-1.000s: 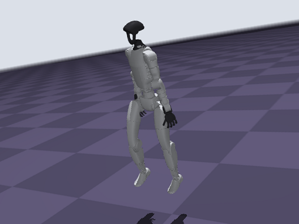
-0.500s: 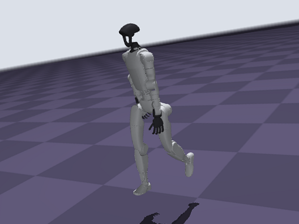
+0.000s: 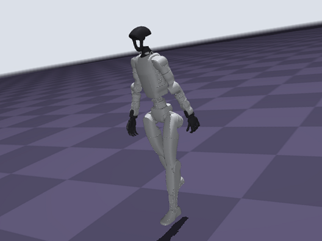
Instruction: Stand up
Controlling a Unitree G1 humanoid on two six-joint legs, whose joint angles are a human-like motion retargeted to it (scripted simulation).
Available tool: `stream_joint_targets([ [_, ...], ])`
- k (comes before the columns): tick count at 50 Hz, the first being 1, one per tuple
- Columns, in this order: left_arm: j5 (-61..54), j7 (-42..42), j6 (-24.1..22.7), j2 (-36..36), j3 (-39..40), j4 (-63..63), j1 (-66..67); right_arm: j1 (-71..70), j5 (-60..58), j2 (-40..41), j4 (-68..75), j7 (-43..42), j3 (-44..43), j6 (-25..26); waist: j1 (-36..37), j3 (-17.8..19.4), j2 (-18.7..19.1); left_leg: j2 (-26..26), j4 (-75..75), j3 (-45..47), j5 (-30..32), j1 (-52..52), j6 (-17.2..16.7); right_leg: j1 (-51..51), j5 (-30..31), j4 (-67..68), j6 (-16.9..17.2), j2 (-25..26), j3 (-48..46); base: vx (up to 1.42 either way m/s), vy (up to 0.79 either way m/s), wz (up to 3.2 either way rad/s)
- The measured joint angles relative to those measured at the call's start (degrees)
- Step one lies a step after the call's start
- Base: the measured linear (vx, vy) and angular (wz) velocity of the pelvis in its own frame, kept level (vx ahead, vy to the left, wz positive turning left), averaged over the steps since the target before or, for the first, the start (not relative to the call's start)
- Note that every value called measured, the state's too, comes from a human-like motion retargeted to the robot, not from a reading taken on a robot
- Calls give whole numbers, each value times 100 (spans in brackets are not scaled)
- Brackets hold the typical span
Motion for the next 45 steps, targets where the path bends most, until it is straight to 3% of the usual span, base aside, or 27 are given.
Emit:
stream_joint_targets([
  [2,6,38,75,72,89,169,113,190,84,64,148,151,-14,31,11,-107,-25,57,111,229,386,57,-89,38,608,256,210,54,93,87,-10,-64],
  [4,-83,36,199,153,152,309,184,415,116,145,310,275,-7,122,-132,-244,-67,7,345,-213,291,53,47,-60,1626,692,506,50,25,90,-11,-36],
  [7,-315,-49,447,224,-1,309,125,820,242,208,517,320,10,207,-343,-153,-59,45,577,-357,-20,332,376,-400,3329,1956,1057,219,-37,83,-9,2],
  [10,-444,27,558,338,-315,309,-216,1211,385,142,653,454,54,266,-513,-130,159,299,703,-78,-353,632,590,-1218,3772,3413,1514,291,-502,69,-9,12],
  [13,-407,208,584,305,-597,98,-815,1544,144,49,620,574,-114,374,-311,-181,135,234,679,9,-660,962,803,-1954,2750,4042,1061,167,-723,68,-7,-54],
  [17,-514,398,346,39,-997,-581,-1524,1909,67,-51,571,530,-211,396,-538,-11,148,147,529,-88,-1000,1599,948,-2702,2029,3599,806,626,-309,72,-8,42],
  [22,-702,523,-131,-169,-1371,-1360,-2190,2041,142,-159,616,574,-202,417,-1066,129,40,-234,310,-233,-1411,2418,1183,-3317,1541,1574,-170,199,-527,69,-15,56],
  [25,-724,590,-242,-251,-1547,-1666,-2501,1990,176,-182,681,602,-238,472,-1015,185,-179,-483,300,-201,-1718,2945,1277,-3423,1587,-2,-628,63,-428,76,-23,-20],
  [28,-778,643,-321,-337,-1638,-1778,-2636,1949,195,-151,695,570,-260,460,-795,20,-97,-449,376,37,-1981,3191,1323,-3494,1321,-1071,-1069,176,-830,85,-29,-53],
  [32,-800,590,-376,-452,-1639,-1639,-2494,1904,221,-129,698,558,-222,435,-1059,-164,-90,-625,932,-274,-1532,3425,1514,-3381,1307,-466,-944,-105,-1074,94,-34,61],
  [33,-753,542,-375,-464,-1604,-1559,-2412,1867,210,-118,721,547,-226,434,-1124,-215,-101,-687,1194,-282,-1199,3426,1617,-3328,1468,-342,-913,-233,-1245,81,-31,83],
  [35,-616,444,-328,-491,-1561,-1384,-2222,1732,180,-89,786,539,-311,433,-1139,-267,-156,-747,1982,-260,-207,3259,1863,-3207,1465,-113,-933,-75,-295,88,-34,56],
  [38,-438,466,-181,-485,-1372,-1045,-1882,1436,222,-50,845,486,-248,428,-865,-205,-339,-673,4037,321,1182,2436,2204,-2798,1117,166,-945,-277,-353,90,-37,-24],
  [40,-403,408,-104,-364,-1198,-810,-1623,1205,221,-20,851,426,-84,426,-667,-130,-320,-94,5361,636,1338,1943,2461,-2345,899,89,-1031,-140,-629,80,-38,-31],
  [42,-369,322,-44,-342,-989,-678,-1421,909,90,-64,781,362,-29,434,-761,-243,-384,-327,5590,638,812,1517,2413,-2209,724,67,-895,-475,-868,67,-15,46],
  [45,-366,266,-46,-271,-586,-537,-1090,450,-175,-98,612,267,38,445,-515,-203,-478,-581,5817,420,314,766,1850,-1899,533,31,-776,-500,-701,66,-17,-39],
])
